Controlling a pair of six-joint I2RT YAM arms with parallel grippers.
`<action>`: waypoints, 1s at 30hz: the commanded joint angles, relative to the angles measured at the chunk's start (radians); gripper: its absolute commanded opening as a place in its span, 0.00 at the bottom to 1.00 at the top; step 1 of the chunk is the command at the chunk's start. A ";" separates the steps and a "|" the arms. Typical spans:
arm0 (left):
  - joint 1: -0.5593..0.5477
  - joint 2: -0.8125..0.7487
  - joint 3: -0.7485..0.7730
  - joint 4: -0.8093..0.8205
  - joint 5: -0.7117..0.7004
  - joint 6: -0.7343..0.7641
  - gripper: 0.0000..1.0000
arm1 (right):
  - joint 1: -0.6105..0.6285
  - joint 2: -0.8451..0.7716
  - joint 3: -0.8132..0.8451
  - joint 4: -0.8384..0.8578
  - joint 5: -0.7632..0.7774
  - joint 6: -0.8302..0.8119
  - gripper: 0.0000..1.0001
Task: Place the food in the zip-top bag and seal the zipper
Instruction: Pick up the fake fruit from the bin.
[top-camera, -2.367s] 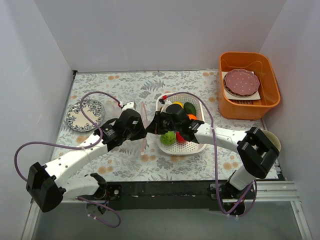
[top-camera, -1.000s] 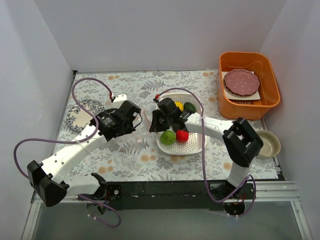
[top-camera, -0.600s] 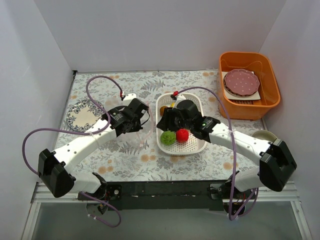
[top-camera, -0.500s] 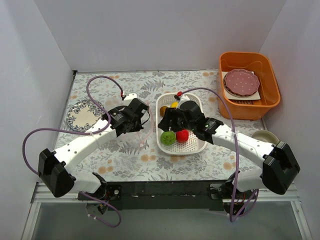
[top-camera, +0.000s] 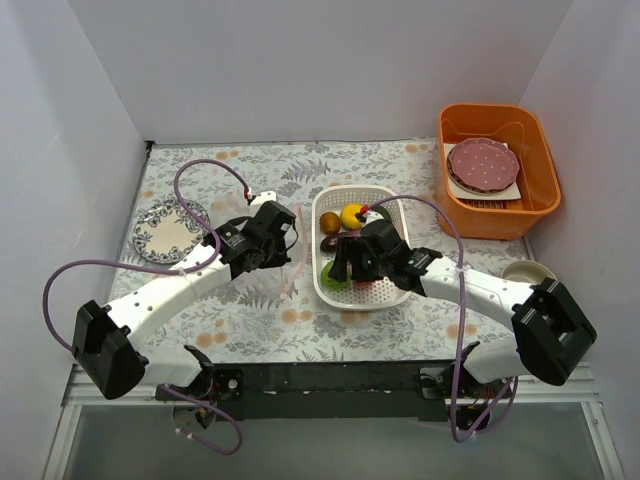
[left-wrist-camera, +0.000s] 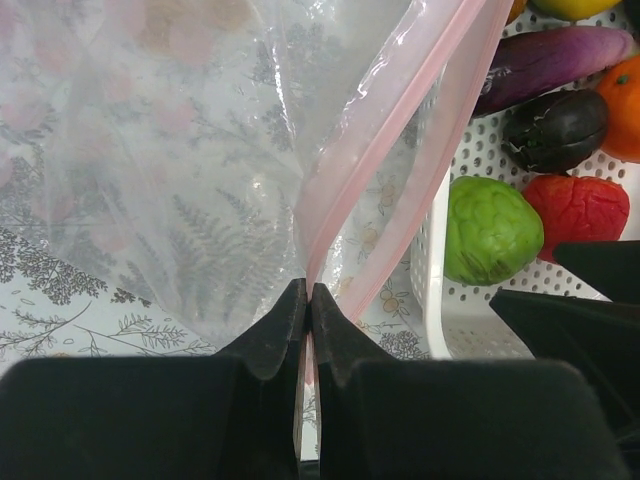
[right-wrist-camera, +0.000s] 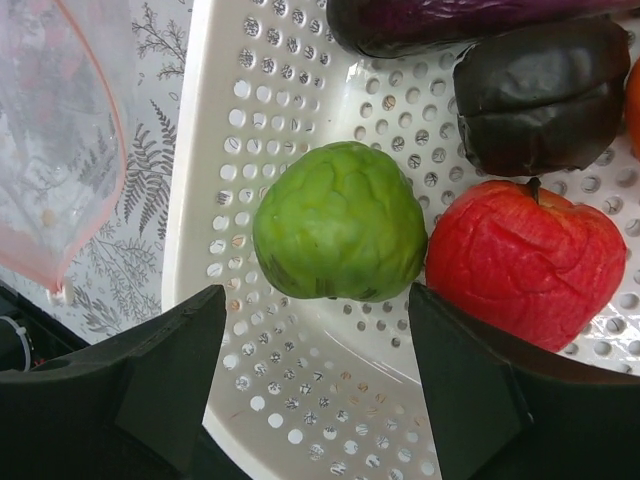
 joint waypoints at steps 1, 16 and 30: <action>-0.003 -0.041 -0.027 0.035 0.031 -0.004 0.00 | -0.007 0.064 0.037 0.047 -0.014 0.006 0.81; -0.003 -0.039 -0.049 0.095 0.114 -0.007 0.00 | -0.040 0.145 0.027 0.181 -0.074 0.003 0.82; -0.003 -0.049 -0.043 0.090 0.111 -0.005 0.00 | -0.065 0.219 0.056 0.190 -0.097 0.011 0.97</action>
